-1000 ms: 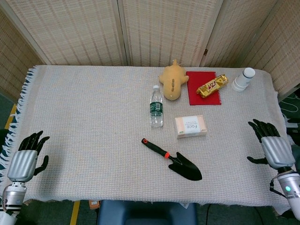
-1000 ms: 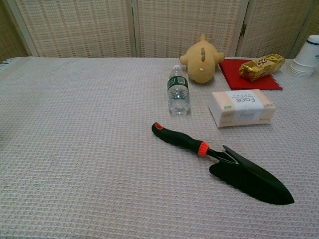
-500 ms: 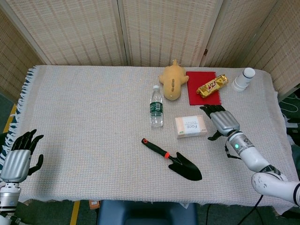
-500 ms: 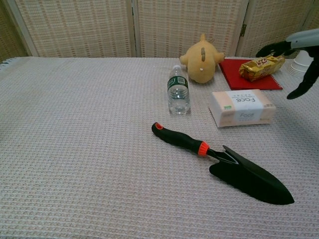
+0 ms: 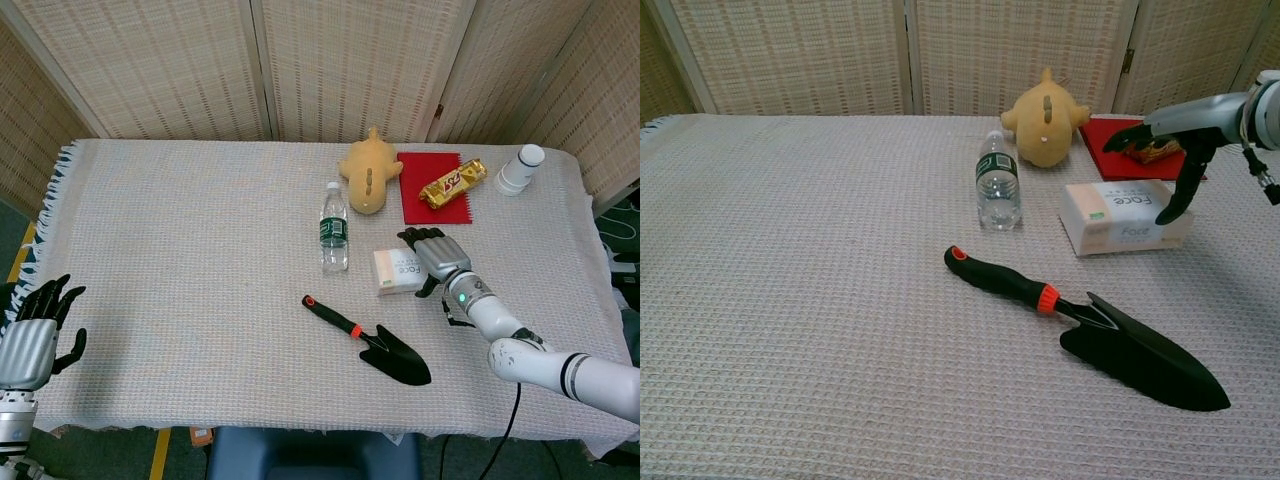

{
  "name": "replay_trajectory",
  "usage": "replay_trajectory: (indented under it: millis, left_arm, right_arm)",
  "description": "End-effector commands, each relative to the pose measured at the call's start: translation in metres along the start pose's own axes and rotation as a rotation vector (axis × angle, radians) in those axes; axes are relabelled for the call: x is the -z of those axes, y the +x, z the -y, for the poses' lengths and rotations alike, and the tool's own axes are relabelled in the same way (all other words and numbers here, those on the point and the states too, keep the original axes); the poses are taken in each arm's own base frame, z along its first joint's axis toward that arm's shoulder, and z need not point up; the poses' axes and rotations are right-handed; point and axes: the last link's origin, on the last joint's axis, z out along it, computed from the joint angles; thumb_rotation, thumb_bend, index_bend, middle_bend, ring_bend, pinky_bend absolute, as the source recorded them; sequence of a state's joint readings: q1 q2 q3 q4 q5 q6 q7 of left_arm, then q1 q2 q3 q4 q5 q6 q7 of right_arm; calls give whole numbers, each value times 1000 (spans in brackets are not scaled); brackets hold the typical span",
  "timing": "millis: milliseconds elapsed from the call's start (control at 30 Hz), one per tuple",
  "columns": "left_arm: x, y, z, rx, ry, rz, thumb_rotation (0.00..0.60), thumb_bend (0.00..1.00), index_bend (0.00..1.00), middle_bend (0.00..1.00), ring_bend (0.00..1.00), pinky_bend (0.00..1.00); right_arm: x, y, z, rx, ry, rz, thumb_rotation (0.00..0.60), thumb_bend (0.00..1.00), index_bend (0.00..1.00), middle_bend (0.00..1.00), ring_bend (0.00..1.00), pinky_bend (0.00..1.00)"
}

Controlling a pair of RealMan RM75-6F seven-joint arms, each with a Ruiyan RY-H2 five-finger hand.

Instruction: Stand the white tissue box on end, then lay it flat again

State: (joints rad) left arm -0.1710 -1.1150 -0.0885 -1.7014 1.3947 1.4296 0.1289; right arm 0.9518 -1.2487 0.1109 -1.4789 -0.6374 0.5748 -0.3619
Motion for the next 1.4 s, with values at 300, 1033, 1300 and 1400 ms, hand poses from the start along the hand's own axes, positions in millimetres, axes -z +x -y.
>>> replay_trajectory:
  millis: [300, 1033, 1300, 1400]
  left_arm:
    - [-1, 2, 5, 7, 19, 0, 600, 485, 157, 0, 0, 92]
    - [-2, 6, 10, 26, 32, -7, 600, 485, 157, 0, 0, 93]
    - [-2, 7, 11, 31, 33, -10, 600, 485, 157, 0, 0, 93]
    - [-1, 7, 11, 30, 33, -10, 600, 485, 157, 0, 0, 93]
  right_arm:
    - [-25, -10, 13, -15, 14, 47, 600, 0, 1, 0, 0, 0]
    - [-41, -16, 29, -11, 46, 60, 600, 0, 206, 208, 46, 0]
    - [-42, -17, 29, -9, 44, 52, 600, 0, 379, 291, 94, 0]
    - [-42, -15, 29, -7, 47, 32, 600, 0, 379, 293, 101, 0]
